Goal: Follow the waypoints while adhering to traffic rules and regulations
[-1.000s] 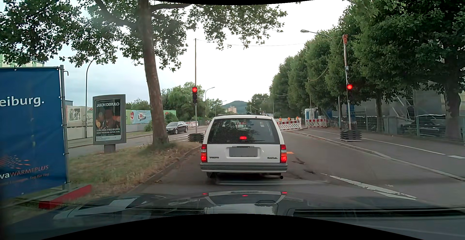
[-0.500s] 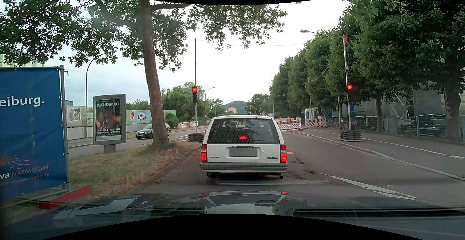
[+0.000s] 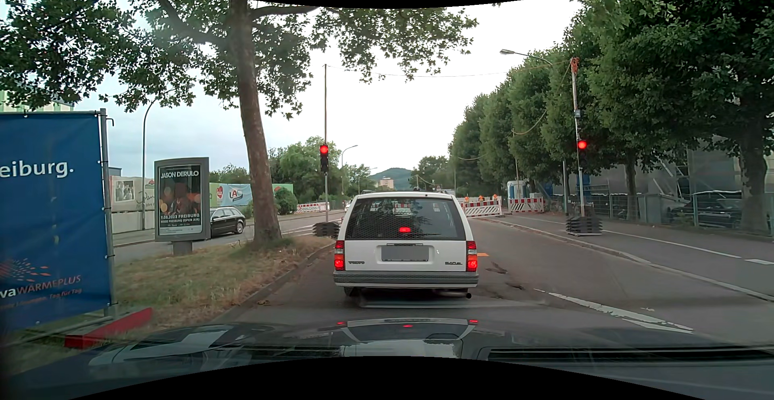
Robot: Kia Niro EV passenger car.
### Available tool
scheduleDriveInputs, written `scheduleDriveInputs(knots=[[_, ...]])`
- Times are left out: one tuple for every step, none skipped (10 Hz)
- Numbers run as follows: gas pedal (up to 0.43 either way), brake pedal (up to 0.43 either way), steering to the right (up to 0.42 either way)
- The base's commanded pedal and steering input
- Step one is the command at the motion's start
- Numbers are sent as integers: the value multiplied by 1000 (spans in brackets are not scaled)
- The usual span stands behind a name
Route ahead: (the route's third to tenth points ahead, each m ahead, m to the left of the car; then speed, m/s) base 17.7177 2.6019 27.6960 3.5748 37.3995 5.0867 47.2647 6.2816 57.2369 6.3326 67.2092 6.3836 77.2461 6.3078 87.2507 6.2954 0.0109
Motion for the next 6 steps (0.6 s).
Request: scheduleDriveInputs(knots=[[0,262,6],[0,262,6],[0,262,6],[0,262,6],[0,262,6],[0,262,6]])
